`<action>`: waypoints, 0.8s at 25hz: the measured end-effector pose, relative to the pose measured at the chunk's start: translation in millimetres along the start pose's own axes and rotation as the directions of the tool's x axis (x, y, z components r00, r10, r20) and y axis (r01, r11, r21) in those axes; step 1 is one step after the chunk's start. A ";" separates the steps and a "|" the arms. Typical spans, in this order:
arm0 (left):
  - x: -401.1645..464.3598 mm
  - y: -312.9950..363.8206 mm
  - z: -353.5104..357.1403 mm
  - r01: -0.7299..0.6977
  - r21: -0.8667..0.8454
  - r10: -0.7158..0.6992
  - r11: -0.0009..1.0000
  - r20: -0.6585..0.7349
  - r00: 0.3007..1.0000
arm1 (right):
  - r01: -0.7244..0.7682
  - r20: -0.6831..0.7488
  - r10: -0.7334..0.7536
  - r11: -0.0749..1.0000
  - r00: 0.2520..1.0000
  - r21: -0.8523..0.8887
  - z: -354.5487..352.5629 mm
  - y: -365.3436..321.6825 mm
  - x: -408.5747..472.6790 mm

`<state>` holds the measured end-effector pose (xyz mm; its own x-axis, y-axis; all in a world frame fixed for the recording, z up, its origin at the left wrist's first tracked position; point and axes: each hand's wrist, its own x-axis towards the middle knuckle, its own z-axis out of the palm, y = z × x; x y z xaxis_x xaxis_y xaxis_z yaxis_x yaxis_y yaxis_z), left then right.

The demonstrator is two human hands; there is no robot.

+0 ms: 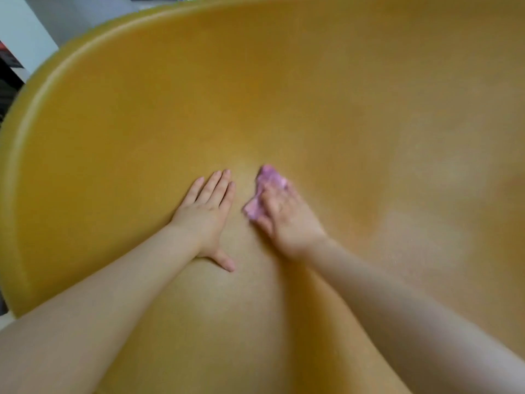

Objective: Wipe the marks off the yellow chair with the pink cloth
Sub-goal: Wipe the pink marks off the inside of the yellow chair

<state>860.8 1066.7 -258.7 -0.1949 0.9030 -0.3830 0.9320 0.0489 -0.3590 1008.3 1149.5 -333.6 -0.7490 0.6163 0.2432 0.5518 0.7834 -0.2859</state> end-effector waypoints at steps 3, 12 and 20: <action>-0.1 4.5 8.3 0.005 -0.008 -0.005 1.000 -0.012 1.000 | -0.123 -0.029 0.120 0.979 0.992 -0.163 -17.7 64.4 14.2; -6.7 9.8 8.2 -0.010 -0.054 0.010 0.998 -0.010 1.000 | 0.117 0.226 -0.170 0.967 0.959 0.228 10.5 -51.8 -90.1; -4.4 30.4 12.6 -0.068 -0.077 0.069 0.995 0.002 0.998 | -0.149 0.160 0.204 0.942 0.966 -0.300 -13.0 66.0 -33.0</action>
<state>886.1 1058.8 -278.6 -0.1312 0.9033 -0.4084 0.9639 0.0199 -0.2656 1074.2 1182.0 -348.4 -0.6697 0.7421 0.0288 0.7416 0.6703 -0.0271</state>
